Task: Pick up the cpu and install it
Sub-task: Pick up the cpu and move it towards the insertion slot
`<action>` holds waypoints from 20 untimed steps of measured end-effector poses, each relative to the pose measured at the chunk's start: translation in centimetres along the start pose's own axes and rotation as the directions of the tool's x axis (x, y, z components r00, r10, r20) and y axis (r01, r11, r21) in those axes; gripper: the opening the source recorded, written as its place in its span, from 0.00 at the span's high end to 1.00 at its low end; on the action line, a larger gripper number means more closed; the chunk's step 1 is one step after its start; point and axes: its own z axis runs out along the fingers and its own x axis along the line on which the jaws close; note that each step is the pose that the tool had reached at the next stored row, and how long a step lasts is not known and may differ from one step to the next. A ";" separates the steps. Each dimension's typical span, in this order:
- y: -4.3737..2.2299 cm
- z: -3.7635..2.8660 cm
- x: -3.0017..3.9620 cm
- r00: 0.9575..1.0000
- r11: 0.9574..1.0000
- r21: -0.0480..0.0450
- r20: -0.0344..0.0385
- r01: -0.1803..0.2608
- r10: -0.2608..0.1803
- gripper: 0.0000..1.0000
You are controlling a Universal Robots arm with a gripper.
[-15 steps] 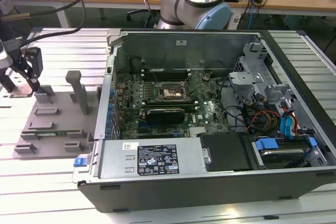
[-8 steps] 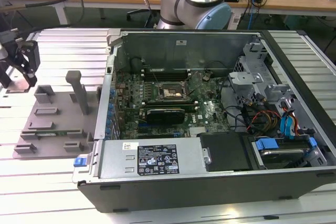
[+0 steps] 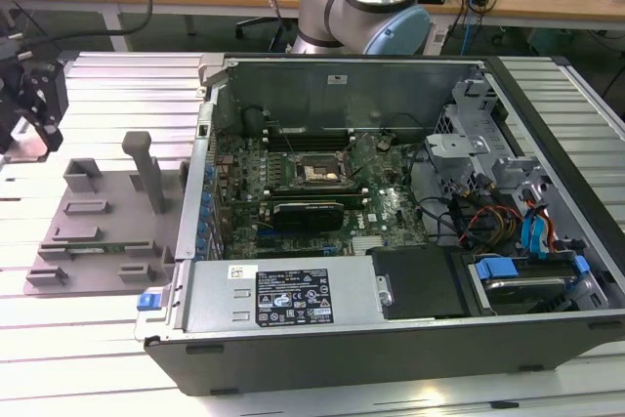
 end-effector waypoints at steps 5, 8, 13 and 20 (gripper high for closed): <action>-0.04 -1.03 -0.03 1.000 1.000 0.000 0.000 0.000 0.000 0.45; -0.07 -2.03 -0.05 1.000 1.000 0.001 0.000 0.000 0.000 0.45; -0.11 -2.99 -0.08 1.000 1.000 0.001 0.000 0.000 0.000 0.45; -0.16 -4.52 -0.12 1.000 1.000 0.001 0.000 0.000 0.000 0.45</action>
